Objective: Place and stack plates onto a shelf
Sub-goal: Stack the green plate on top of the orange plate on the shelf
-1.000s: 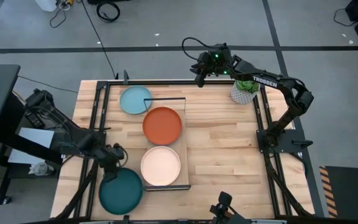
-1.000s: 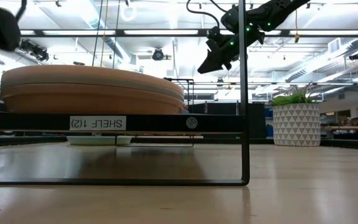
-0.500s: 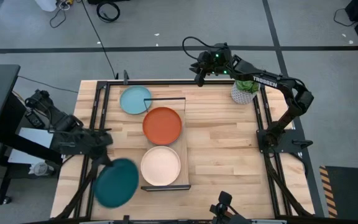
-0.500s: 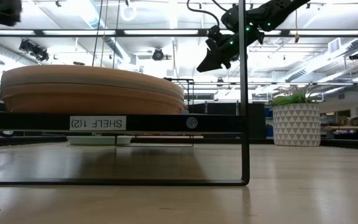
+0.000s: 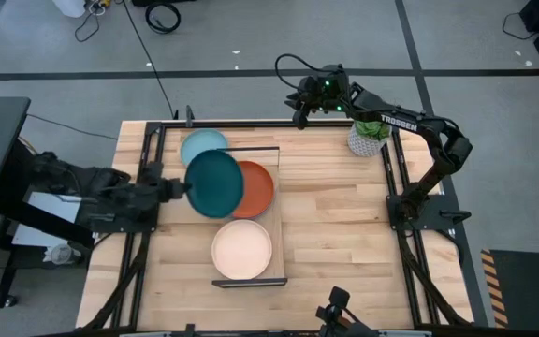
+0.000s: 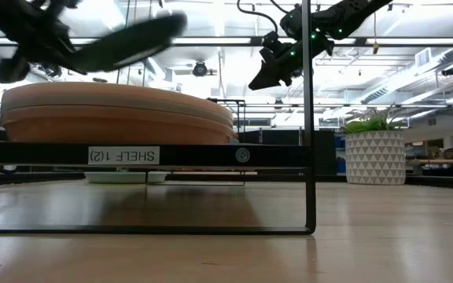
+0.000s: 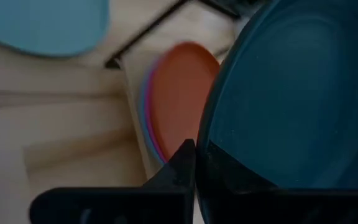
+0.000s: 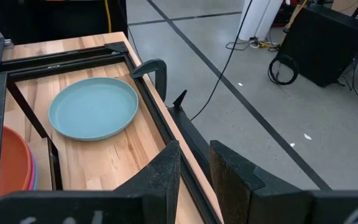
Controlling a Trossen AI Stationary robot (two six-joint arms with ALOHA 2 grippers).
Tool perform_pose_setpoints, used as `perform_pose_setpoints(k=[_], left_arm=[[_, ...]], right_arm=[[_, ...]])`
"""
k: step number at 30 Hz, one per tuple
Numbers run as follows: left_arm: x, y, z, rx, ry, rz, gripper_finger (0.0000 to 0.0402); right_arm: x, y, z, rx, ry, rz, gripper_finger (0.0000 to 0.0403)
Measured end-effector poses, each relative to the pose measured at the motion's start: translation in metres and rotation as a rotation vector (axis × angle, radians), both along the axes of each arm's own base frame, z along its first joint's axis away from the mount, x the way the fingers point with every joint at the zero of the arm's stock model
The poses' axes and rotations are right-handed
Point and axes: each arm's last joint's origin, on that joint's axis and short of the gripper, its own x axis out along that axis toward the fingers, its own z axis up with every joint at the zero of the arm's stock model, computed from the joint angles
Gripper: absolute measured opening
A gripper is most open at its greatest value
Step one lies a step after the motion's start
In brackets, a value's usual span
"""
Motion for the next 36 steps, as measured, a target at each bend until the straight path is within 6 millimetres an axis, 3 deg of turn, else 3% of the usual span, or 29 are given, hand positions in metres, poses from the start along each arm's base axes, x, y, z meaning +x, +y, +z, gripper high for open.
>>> perform_pose_setpoints(k=[13,22,29,36], left_arm=[[0.066,0.02,-0.028,-0.146,0.167,0.064,0.0015],[0.087,0.033,-0.04,-0.163,0.199,0.102,0.0015],[0.106,0.035,-0.026,-0.084,0.349,0.044,0.0016],[0.11,0.035,-0.025,-0.043,0.392,-0.019,0.0064]], right_arm=[[0.003,0.004,0.0,0.001,0.0,0.012,0.0094],[0.008,0.01,0.0,0.001,0.001,0.032,0.0094],[0.008,0.01,0.0,0.002,0.0,0.035,0.0094],[0.007,0.01,0.0,0.002,0.0,0.033,0.0094]])
